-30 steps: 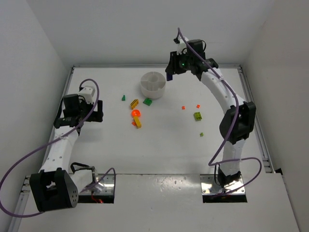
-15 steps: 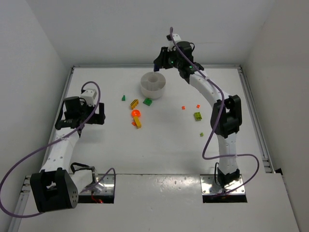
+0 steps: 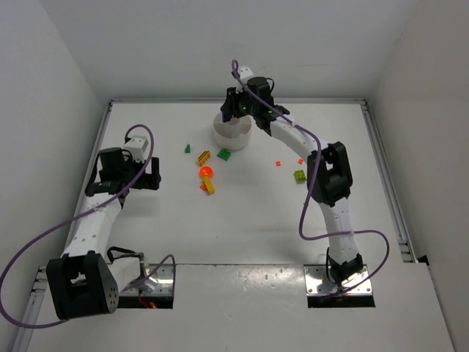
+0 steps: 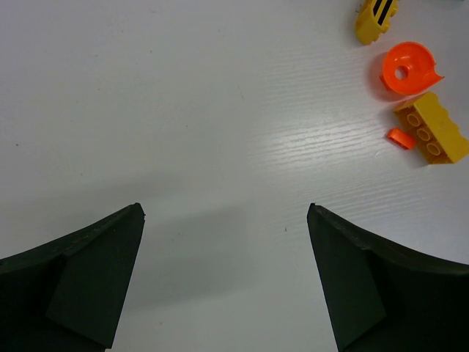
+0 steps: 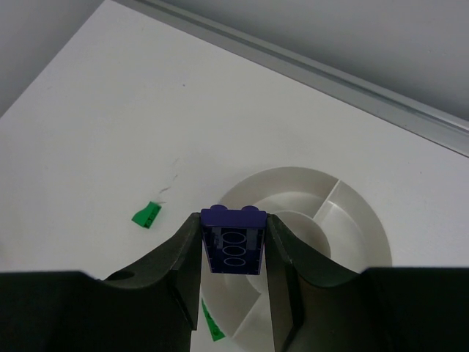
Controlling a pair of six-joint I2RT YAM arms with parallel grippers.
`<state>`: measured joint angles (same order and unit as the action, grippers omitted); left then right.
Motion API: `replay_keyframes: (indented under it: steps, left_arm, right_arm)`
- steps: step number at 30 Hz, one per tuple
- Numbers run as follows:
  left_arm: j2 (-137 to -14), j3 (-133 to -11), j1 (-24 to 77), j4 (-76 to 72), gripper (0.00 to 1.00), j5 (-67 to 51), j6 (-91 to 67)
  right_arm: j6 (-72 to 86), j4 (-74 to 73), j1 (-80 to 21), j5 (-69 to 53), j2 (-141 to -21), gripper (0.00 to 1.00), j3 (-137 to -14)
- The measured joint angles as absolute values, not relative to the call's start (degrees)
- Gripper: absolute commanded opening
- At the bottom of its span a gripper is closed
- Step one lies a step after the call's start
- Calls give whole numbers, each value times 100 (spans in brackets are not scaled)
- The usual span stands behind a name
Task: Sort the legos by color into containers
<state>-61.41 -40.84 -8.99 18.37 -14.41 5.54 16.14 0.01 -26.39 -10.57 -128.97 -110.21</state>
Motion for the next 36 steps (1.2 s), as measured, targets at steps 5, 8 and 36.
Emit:
replay_keyframes:
  steps: [5,8,36]
  left_arm:
    - [-6143,-3968,-899,1833,100,-1439,585]
    - [-6141,-3942,-899,1833,100,-1476,666]
    - [-6445,-4132,-899,2008,100,-1872,991]
  right_arm:
    - [1514,10,-2639,-919,-12993,0,-11078]
    - [1492,97,-2639,-829,-13045,0,-11131]
    - [1245,40,-2639,-443,-13072,57,-11093]
